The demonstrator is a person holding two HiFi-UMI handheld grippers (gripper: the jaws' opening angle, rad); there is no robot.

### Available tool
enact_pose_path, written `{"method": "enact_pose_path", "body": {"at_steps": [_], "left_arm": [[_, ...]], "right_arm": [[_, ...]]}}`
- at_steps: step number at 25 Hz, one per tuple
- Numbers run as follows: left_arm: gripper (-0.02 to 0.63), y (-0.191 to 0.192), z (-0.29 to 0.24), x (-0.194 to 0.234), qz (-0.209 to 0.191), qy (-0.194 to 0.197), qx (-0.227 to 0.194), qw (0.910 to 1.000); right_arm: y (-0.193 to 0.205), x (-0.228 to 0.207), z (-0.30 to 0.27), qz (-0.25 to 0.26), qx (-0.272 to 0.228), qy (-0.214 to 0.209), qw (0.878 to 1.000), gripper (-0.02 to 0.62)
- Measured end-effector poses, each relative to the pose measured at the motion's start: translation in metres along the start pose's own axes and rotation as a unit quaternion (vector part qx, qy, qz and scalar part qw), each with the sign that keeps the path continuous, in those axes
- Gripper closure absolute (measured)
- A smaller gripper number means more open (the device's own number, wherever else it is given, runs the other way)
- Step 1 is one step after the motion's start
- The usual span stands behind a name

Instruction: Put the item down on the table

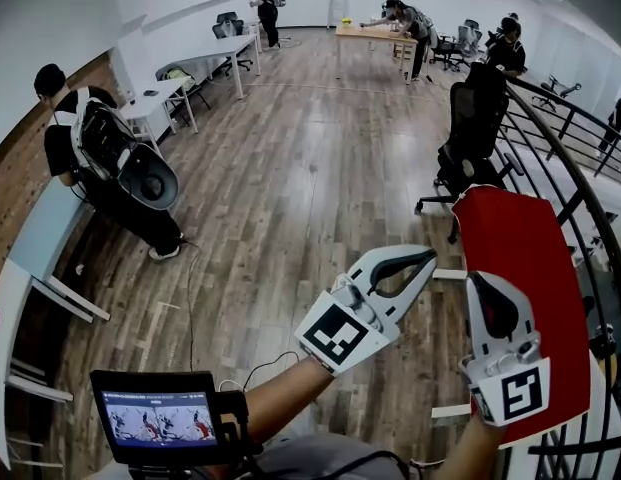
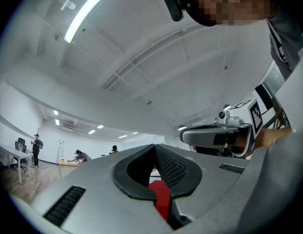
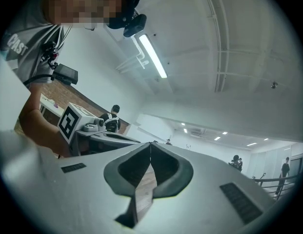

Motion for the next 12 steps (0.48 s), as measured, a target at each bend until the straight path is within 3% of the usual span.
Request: {"method": "enact_pose_path", "body": {"at_steps": [6,12], "left_arm": [[0.604,-0.027,0.035,-0.111,0.001,0.0,0.001,1.0],[0.604,-0.061,0.079,-0.159,0.007,-0.015,0.001,0.9999]], "right_arm": [[-0.03,0.027,0.11,0.009,0.001,0.0,1.0,0.591],[-0.065,0.068,0.16,-0.006,0.001,-0.012,1.0,0.592]]}}
Point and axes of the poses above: the fingertips, and each gripper's own axes: z backward along the fingers, x to its left, y out of its underside, the point moved 1 cm from there along z, backward along the fingers, and after that the axes turned 3 degrees about -y, right-handed, at the moved point
